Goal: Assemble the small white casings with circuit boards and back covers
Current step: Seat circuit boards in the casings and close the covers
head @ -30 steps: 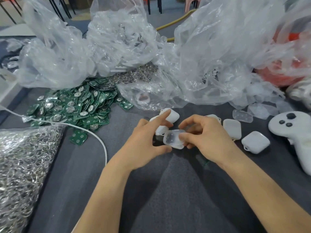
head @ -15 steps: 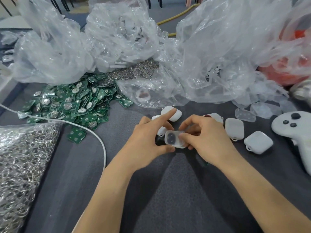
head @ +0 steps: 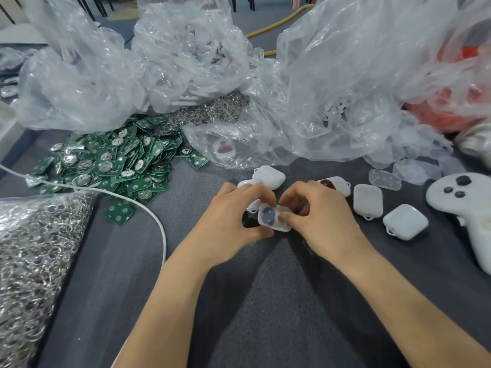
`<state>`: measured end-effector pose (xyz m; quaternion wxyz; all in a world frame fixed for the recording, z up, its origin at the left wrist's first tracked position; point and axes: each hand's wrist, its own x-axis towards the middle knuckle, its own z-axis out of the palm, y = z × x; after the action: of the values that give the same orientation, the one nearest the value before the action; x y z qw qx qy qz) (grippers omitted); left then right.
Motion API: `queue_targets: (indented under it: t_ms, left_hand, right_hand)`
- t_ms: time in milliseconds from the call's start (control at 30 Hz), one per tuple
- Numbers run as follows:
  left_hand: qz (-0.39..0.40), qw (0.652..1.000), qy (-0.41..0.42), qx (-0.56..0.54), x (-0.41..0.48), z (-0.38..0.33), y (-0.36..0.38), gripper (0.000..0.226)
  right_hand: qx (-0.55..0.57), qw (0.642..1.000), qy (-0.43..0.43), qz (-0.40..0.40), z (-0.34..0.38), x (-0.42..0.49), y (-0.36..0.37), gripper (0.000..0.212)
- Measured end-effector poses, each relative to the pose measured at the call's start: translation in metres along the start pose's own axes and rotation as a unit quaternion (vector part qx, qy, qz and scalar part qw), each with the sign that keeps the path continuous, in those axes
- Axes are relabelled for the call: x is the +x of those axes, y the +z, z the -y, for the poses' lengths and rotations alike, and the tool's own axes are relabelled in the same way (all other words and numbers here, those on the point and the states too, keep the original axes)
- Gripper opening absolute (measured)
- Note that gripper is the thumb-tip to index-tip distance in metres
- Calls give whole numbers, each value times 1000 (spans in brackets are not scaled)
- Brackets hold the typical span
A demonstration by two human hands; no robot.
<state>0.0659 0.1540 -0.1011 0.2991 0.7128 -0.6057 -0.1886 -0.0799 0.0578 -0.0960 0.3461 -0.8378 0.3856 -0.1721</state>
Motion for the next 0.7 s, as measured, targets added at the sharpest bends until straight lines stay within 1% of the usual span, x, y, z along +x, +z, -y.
queue_targets:
  t_ms: [100, 233, 300, 400, 500, 533, 567, 600, 633, 667, 700]
  left_hand:
    - [5, 1000, 15, 27, 1, 1, 1, 22]
    - [-3, 1000, 12, 14, 1, 1, 1, 23]
    - [-14, 1000, 10, 10, 0, 1, 3, 26]
    - [-35, 999, -3, 9, -1, 0, 7, 31]
    - [-19, 999, -39, -21, -1, -3, 6, 43]
    - [-37, 998, -44, -29, -1, -3, 2, 45]
    - [-93, 995, -42, -15, 0, -1, -3, 44]
    - [-175, 983, -47, 17, 0, 6, -10, 40]
    - [-261, 961, -73, 52, -1, 16, -19, 38]
    - [-324, 934, -125, 85, -4, 27, -28, 37]
    - [-347, 911, -190, 115, -8, 39, -35, 39]
  right_hand:
    - [-3, 1000, -2, 5, -2, 0, 0, 17]
    - [45, 999, -10, -25, -4, -3, -8, 12]
    - [6, 999, -36, -29, -4, -5, -12, 9]
    - [-67, 996, -59, 10, -4, -10, -11, 3]
    - [-97, 993, -62, 10, -5, -10, -9, 7]
    - [-96, 993, -72, -6, -5, -11, -9, 6]
    - [-91, 992, -83, -29, -5, -11, -8, 5]
    - [-85, 991, -92, -54, -5, -11, -8, 5]
    - [-81, 989, -101, -76, -4, -12, -7, 4]
    - [-77, 986, -112, -94, -4, -13, -6, 2]
    - [-71, 984, -124, -108, -3, -15, -4, 2]
